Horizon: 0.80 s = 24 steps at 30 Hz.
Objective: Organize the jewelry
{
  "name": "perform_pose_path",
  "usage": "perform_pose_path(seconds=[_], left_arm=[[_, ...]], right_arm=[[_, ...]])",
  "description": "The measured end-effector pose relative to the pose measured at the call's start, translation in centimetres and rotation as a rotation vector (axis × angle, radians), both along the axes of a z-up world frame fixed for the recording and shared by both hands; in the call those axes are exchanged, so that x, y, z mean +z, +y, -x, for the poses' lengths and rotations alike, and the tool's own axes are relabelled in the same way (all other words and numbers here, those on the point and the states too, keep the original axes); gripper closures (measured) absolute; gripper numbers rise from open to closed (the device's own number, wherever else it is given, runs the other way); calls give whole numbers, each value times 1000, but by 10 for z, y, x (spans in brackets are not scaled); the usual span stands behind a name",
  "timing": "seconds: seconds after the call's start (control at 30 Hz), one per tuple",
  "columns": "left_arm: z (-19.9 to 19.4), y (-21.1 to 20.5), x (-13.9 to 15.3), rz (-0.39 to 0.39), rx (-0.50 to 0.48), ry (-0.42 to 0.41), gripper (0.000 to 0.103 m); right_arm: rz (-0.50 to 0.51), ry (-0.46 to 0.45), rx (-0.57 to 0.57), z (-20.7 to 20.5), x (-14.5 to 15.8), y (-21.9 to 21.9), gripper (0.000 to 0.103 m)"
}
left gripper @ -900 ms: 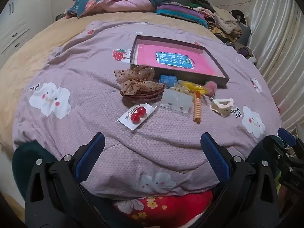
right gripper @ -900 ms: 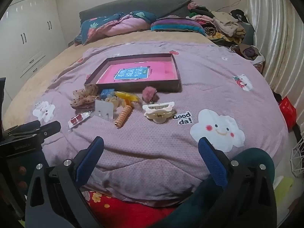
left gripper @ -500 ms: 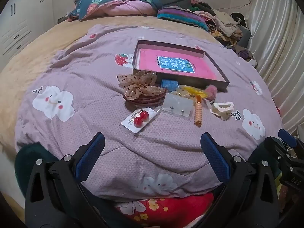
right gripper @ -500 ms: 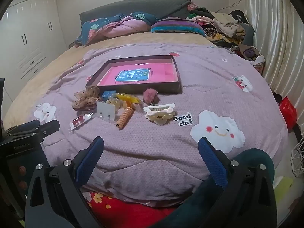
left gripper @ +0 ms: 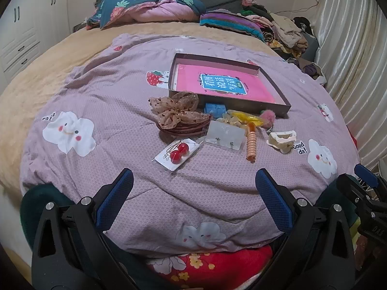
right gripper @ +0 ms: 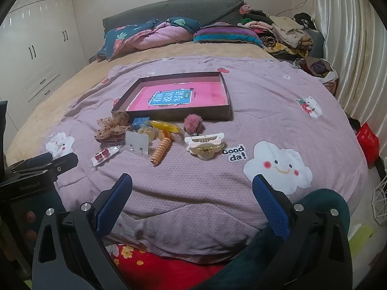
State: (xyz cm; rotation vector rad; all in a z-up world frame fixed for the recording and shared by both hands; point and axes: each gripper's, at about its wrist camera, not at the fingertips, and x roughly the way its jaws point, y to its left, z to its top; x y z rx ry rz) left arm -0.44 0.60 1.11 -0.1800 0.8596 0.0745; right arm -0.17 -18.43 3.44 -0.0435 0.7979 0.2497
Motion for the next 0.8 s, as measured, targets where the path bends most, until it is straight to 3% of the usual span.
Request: perform_pose_path(seconds=[0.8], left_arm=[[0, -3, 2, -3, -3, -4, 8]], right_arm=[[-17, 5, 0, -2, -1, -3, 4]])
